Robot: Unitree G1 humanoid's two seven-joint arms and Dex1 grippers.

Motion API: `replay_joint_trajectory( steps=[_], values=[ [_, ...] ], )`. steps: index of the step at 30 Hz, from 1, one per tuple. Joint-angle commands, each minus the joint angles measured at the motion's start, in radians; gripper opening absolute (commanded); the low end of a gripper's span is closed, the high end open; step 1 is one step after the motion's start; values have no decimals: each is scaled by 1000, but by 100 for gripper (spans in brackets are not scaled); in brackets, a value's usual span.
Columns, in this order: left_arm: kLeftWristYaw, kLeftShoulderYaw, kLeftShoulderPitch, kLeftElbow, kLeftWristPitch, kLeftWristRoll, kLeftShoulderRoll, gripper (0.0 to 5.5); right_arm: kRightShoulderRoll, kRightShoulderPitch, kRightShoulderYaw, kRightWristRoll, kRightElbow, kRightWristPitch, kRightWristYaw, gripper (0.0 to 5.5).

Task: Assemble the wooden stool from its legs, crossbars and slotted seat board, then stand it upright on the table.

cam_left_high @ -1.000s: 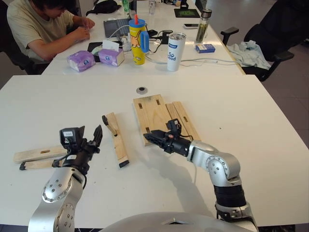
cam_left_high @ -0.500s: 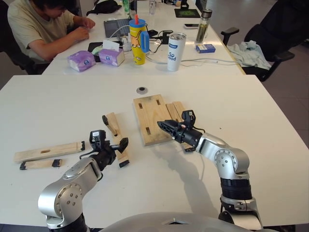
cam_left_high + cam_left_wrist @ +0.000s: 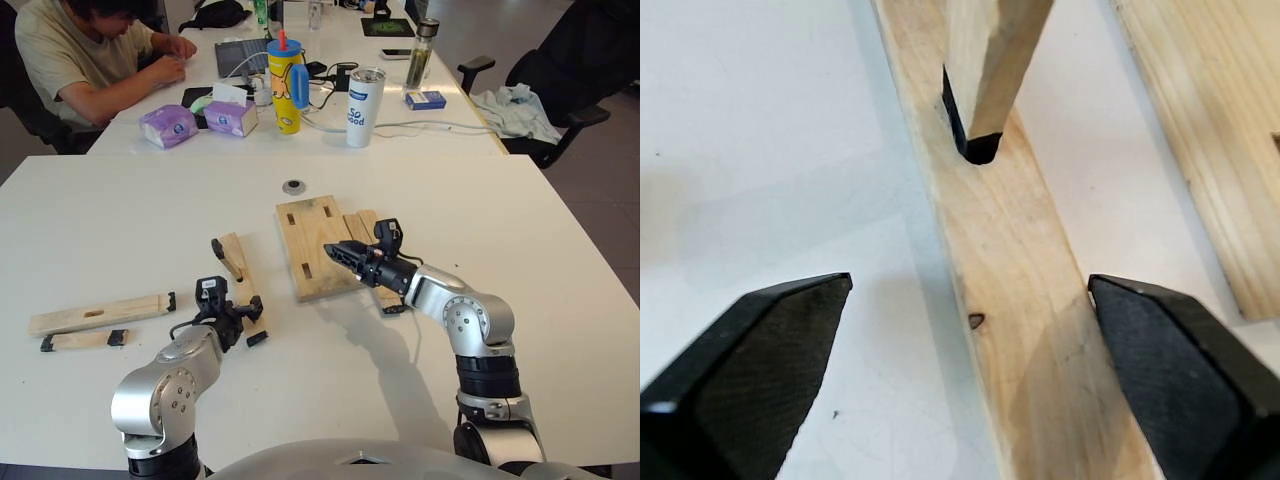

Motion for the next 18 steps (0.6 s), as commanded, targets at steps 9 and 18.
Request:
replay_joint_trajectory(
  steps=[9,18],
  values=[
    [-150,-34,47,30,8,41,222,280,-97,136,64,-65,-123,-13,-21,254],
    [-257,17,-113,175,-106,53,331,204,-173,141,208,-163,-37,36,-11,254]
  ],
)
